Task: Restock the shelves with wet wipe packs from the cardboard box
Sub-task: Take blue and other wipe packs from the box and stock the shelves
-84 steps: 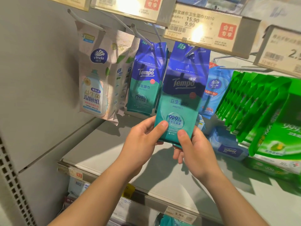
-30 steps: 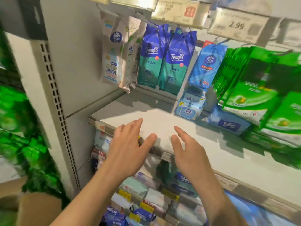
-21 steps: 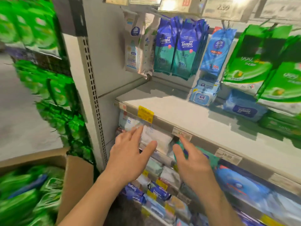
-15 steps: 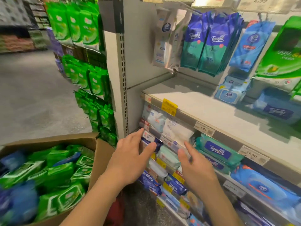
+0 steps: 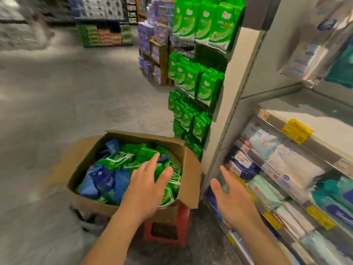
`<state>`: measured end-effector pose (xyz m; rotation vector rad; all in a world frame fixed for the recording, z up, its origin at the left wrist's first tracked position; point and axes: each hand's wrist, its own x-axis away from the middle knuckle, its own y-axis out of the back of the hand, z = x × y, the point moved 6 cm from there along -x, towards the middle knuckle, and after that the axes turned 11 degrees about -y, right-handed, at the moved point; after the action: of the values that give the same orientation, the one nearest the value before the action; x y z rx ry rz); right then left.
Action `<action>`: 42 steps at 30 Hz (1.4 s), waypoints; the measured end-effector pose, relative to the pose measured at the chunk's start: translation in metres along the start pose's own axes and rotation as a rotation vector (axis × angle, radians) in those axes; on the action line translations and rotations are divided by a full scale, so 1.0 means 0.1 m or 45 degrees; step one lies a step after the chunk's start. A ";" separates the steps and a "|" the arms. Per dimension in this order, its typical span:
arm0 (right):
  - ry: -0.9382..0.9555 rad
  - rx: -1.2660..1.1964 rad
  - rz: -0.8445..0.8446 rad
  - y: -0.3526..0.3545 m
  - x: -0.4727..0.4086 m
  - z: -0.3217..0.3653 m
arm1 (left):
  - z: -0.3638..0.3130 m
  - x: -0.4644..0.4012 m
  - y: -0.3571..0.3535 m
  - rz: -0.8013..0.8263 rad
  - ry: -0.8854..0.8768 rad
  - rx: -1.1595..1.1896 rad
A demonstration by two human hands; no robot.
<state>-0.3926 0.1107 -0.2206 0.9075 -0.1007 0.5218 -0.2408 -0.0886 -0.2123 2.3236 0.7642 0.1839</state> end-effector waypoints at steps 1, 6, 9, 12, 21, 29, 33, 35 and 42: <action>0.030 0.024 0.013 -0.16 0.03 0.18 | 0.17 0.04 0.15 -0.036 0.024 0.013; 0.169 0.072 0.107 -0.94 0.25 1.03 | 1.05 0.23 0.88 -0.164 0.133 0.121; 0.204 0.079 0.144 -1.36 0.34 1.40 | 1.44 0.33 1.24 -0.216 0.158 0.171; 0.206 0.088 0.175 -1.72 0.41 1.66 | 1.75 0.45 1.47 -0.199 0.189 0.237; 0.181 0.143 0.292 -2.44 0.29 1.99 | 2.32 0.53 1.78 -0.273 0.279 0.383; 0.229 0.149 0.408 -2.72 -0.17 2.18 | 2.49 0.29 1.75 -0.242 0.441 0.346; 0.295 0.137 0.410 -2.76 -0.45 2.26 | 2.43 0.04 1.76 -0.206 0.529 0.294; 0.305 0.137 0.430 -2.78 -0.61 2.26 | 2.45 -0.10 1.73 -0.199 0.547 0.264; 0.350 0.188 0.507 -3.05 -1.02 2.24 | 2.56 -0.38 1.51 -0.174 0.572 0.154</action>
<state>-0.3079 -0.2548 -0.3331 0.9552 0.0087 1.0308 -0.1172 -0.3448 -0.3077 2.3593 1.1770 0.6284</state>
